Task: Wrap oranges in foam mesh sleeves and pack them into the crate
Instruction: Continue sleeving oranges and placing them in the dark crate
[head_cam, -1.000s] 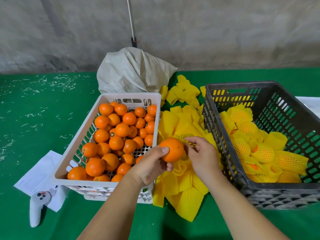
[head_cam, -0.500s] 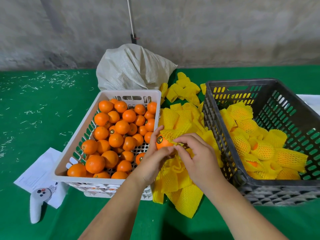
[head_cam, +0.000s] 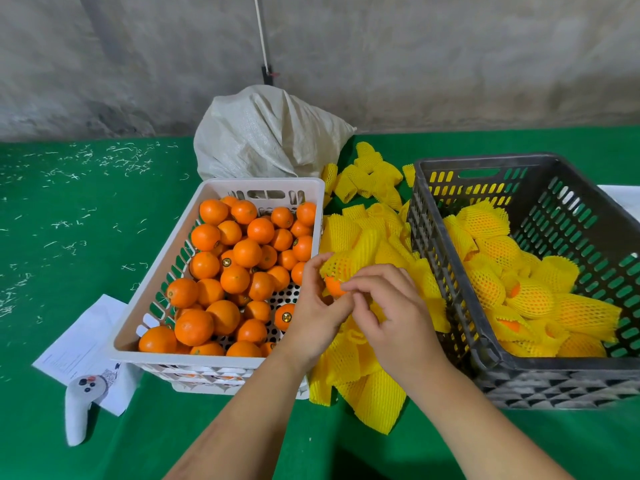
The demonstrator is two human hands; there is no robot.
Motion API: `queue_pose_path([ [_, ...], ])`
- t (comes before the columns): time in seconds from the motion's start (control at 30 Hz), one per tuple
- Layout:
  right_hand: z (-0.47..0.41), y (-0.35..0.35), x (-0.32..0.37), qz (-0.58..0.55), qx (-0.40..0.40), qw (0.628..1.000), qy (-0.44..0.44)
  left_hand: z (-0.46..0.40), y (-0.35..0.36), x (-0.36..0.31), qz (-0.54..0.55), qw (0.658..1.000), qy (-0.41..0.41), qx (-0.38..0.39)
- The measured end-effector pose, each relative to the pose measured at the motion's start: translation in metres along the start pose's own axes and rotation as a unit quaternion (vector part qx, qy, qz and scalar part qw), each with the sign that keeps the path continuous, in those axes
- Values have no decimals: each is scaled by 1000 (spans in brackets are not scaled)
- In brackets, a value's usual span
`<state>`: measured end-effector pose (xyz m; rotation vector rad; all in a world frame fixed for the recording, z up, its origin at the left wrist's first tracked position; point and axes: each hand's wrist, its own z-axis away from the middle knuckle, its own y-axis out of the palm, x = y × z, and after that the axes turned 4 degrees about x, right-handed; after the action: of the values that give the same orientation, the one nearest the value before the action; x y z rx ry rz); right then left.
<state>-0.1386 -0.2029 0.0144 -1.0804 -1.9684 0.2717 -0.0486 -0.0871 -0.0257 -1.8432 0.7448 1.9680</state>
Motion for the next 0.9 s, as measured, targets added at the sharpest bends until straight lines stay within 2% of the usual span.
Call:
queue_pose_path([
  [0.13,11,7,-13,-53,9,990,130,5,-1,-5,25,999,24,12],
  [0.2,14,7,-17,-79,15,983,166,8,-2,-5,10,999,22,35],
  [0.3,11,2,-21,-59,6,987,148,8,-4,-2,-10,996,9,93],
  [0.37,7,0,-24,-47,7,989,140,7,-3,-3,-18,994,22,105],
  [0.5,5,-4,-25,-21,-19,989,144,8,1,-1,-11,996,47,70],
  [0.7,13,3,-9,-32,-51,996,59,3,3,0,-38,996,64,-38],
  [0.8,14,11,-8,-52,-23,989,136,5,1,0,-44,997,57,-39],
  [0.9,13,14,-16,-65,39,977,201,9,-7,0,-20,998,53,41],
])
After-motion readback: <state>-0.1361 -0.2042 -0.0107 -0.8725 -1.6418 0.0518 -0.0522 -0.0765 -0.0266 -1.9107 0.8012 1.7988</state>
